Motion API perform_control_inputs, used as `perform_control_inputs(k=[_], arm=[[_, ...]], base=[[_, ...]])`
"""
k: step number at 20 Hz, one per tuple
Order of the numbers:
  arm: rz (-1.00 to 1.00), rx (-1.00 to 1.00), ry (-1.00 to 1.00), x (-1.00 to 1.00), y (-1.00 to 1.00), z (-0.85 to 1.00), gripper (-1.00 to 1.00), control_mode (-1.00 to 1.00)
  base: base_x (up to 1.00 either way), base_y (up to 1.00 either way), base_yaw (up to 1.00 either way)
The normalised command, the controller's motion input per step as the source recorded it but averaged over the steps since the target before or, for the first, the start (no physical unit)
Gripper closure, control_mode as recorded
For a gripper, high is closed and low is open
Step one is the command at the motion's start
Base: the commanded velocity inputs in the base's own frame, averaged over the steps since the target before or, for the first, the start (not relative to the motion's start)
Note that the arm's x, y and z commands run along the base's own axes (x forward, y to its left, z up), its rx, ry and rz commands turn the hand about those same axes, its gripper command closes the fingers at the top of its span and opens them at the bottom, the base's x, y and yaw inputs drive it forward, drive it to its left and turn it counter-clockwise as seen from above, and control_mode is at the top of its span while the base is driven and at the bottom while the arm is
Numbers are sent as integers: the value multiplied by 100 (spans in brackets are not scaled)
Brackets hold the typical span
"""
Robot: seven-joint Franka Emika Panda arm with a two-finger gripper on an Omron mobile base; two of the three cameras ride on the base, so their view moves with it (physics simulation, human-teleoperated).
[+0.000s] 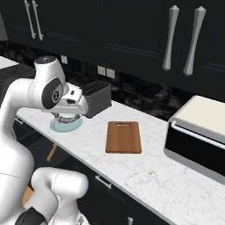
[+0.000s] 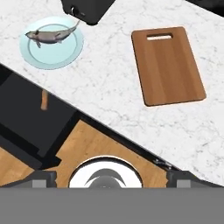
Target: Pick up the knife from the drawer and place it on the cutting board. Then place the meat from the plate to the cutting board.
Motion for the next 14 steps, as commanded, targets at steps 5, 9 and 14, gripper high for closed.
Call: perform_control_inputs(k=[5,9,14], arm=[[2,8,11,4,17,-70,-100,-100],[0,0,54,-1,89,-100,-100,-100],[1,-4,39,-5,100,-100,-100,-100]], base=[[0,0,0],[0,0,0],[0,0,0]])
